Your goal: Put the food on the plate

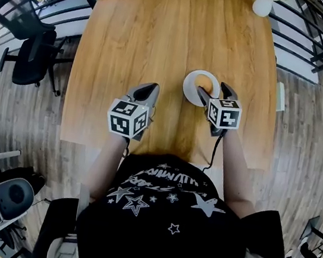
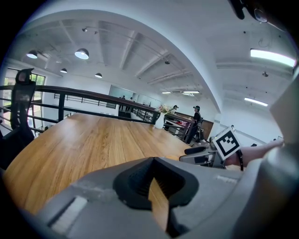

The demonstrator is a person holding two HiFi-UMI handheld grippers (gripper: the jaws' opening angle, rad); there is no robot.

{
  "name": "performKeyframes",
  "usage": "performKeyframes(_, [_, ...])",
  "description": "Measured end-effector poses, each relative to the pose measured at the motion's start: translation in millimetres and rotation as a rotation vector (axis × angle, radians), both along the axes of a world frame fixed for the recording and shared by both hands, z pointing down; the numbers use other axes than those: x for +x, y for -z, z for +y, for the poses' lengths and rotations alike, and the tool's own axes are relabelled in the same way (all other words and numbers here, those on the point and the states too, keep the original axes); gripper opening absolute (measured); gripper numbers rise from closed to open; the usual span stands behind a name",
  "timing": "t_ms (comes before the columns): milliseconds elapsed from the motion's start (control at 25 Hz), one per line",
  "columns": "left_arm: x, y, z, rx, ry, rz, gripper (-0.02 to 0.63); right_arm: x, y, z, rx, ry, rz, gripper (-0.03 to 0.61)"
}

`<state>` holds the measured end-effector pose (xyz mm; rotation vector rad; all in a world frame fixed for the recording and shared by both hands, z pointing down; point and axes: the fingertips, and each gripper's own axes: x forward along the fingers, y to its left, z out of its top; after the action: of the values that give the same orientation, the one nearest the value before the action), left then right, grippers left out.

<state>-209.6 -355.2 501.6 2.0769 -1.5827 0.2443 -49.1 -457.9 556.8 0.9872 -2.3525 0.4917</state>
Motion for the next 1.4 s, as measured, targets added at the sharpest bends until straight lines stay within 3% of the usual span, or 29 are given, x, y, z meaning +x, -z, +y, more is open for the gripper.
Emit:
performKeyframes(320, [17,13,19,0.025,0.011,-0.003,0.002,12,24,14,0.033,-0.002,-0.043,0.339])
performKeyframes(680, [40,18,52,0.042,0.027,-0.012,0.002,38,38,40,0.081,-0.013,-0.056,0.238])
performKeyframes(1000, [62,15,89,0.04,0.039,-0.016,0.002,52,47,80,0.089,0.005,-0.092,0.205])
performKeyframes(1400, [94,12,151,0.026,0.059,-0.019,0.002,88,55,140,0.111,-0.01,-0.119,0.111])
